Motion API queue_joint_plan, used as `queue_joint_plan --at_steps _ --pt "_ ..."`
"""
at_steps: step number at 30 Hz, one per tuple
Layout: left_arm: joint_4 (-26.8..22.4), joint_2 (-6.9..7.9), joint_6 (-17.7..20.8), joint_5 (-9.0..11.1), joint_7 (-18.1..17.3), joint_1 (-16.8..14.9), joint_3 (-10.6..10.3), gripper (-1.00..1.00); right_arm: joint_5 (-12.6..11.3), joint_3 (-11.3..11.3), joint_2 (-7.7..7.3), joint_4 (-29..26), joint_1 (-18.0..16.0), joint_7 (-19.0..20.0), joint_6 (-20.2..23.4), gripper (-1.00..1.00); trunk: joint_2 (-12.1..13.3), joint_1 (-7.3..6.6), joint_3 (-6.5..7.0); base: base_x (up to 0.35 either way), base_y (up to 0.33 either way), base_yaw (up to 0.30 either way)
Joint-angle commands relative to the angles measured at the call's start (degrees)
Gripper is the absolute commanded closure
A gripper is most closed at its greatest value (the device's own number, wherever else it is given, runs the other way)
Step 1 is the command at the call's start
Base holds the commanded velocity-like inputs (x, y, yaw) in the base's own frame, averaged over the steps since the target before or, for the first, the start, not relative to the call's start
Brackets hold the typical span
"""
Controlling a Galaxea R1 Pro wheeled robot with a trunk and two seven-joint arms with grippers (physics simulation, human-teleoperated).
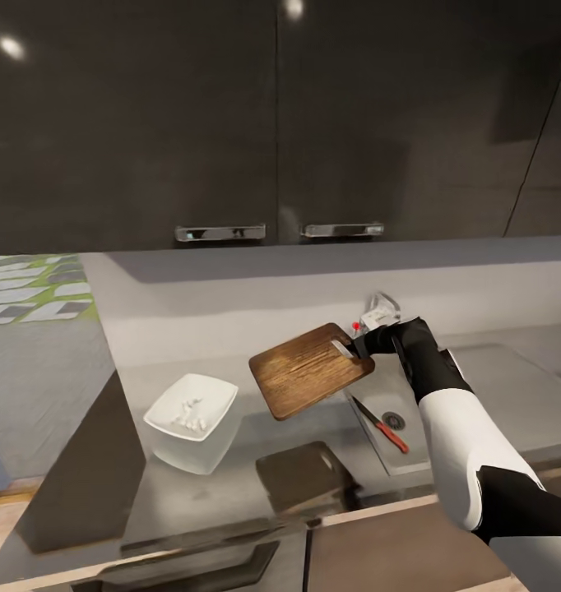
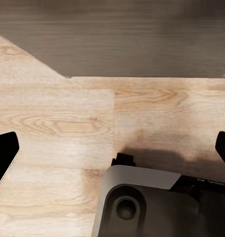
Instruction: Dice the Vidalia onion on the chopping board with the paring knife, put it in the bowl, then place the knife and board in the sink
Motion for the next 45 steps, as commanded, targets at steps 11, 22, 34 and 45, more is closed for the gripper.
queue_joint_plan --at_steps 11,22,34,45 --pt "0.2 -0.1 -0.2 0.3 0.0 -0.1 -0.5 -1.0 0.6 -0.3 0.11 0.0 0.0 0.5 0.1 1.0 -0.1 0.06 -0.08 0.149 0.085 0.0" --pt "0.2 -0.1 -0.1 0.3 0.0 -0.1 -0.5 -1.0 0.6 -0.3 0.14 0.1 -0.1 0.5 0.1 1.0 -0.1 0.06 -0.08 0.001 0.108 0.0" --pt "0.2 -0.09 -0.1 0.3 0.0 -0.1 -0.5 -1.0 0.6 -0.3 0.12 0.4 -0.1 0.5 0.1 1.0 -0.1 0.06 -0.08 0.0 0.13 0.0" --pt "0.2 -0.1 -0.1 0.3 0.0 -0.1 -0.5 -1.0 0.6 -0.3 0.13 0.5 -0.1 0.6 0.1 1.0 -0.1 0.06 -0.08 0.0 0.001 0.0"
